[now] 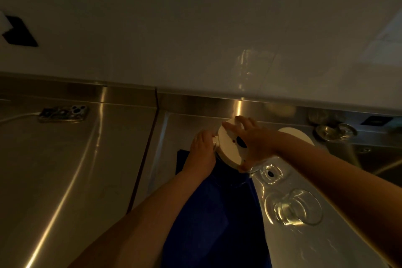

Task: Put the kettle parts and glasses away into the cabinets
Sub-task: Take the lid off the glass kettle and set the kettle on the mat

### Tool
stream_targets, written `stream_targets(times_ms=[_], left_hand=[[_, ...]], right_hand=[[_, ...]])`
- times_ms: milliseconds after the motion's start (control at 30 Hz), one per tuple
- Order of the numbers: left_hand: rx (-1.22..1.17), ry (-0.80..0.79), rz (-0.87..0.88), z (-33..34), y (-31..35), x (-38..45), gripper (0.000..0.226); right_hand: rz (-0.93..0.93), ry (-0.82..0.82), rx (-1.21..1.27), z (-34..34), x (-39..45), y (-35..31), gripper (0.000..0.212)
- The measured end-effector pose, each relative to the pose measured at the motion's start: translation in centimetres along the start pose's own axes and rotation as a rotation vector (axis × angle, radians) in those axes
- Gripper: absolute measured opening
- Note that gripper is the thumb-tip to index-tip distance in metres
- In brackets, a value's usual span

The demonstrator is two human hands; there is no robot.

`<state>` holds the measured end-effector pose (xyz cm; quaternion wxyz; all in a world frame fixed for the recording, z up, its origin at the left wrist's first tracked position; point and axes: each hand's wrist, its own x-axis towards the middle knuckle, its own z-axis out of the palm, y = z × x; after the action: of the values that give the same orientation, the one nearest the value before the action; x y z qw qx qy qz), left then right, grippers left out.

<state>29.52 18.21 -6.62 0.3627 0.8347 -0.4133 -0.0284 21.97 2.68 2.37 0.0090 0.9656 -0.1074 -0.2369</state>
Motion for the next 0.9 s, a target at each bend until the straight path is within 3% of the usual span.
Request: stream_targets(times_ms=[400,533,700,900], left_hand=[[-0.001,-0.052,-0.012,0.2,-1.3,-0.7,0.020],[0.031,-0.105,-0.030,-0.5,-1.2,-0.6,0.029],[0.012,-0.175,0.068,-1.6,0.5,-1.0,0.053],[0.268,-0.275,0.190,-0.5,2.4,-1.7,0.061]], right_hand=[[-0.030,-0.030,-0.006,0.9,1.1,-0.9,0.129],[-0.032,-0.025,0.025,1.3,0.6,-0.7,0.127],[-0.095,0.072,0.090,2.9,-1.0,0.1,0.111],[-0.133,0.263,0.263,6.9,-4.1,1.9,0.081]])
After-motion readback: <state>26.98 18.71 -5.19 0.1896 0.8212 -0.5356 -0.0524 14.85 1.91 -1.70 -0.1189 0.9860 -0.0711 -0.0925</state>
